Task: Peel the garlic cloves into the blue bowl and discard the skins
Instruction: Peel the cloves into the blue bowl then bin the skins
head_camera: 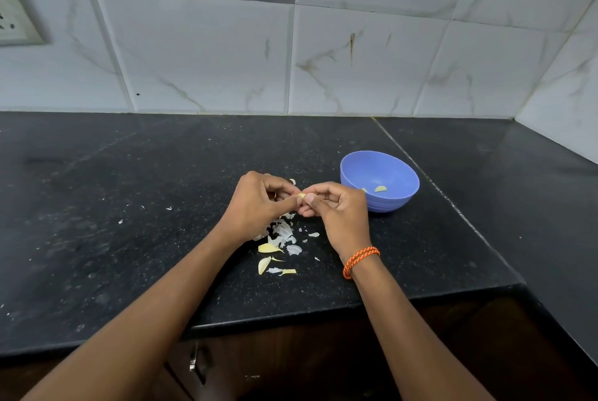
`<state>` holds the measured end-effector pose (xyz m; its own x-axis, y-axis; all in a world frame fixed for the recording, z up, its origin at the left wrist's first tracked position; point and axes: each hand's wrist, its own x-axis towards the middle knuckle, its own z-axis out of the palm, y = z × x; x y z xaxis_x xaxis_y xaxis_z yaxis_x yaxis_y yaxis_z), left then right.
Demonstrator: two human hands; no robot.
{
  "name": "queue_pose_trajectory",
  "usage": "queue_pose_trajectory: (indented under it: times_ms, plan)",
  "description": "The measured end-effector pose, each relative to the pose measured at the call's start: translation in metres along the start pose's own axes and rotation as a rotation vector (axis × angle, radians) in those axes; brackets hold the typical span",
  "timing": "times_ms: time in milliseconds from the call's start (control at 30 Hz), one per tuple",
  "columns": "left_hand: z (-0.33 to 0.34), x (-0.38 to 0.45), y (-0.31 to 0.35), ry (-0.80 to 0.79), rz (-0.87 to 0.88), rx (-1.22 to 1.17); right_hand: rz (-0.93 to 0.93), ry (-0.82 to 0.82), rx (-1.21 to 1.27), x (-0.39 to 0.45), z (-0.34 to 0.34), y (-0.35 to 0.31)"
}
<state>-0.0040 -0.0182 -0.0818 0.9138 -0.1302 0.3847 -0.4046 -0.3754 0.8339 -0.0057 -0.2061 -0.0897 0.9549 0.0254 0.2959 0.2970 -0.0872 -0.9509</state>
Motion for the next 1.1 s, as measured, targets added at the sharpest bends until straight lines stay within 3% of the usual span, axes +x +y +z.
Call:
queue_pose_trajectory:
  times_ms: [267,567,833,1100]
  plan:
    - [0.0008,-0.0012,0.0006,-0.021,0.007,0.009,0.067,-0.039,0.091,0.0012,-0.0027,0.0000]
    - [-0.0045,0.0038,-0.0051,0.038,0.000,0.038,-0.005,0.018,0.120,-0.0041,0.0028,-0.0026]
    - [-0.0023,0.0020,-0.0073,0.069,-0.016,0.215,-0.096,0.048,-0.133,-0.0038,0.0067,-0.0007]
    - [-0.0034,0.0009,-0.0043,0.056,0.004,0.262,-0.119,0.038,-0.180,-0.0049,0.0058,-0.0014]
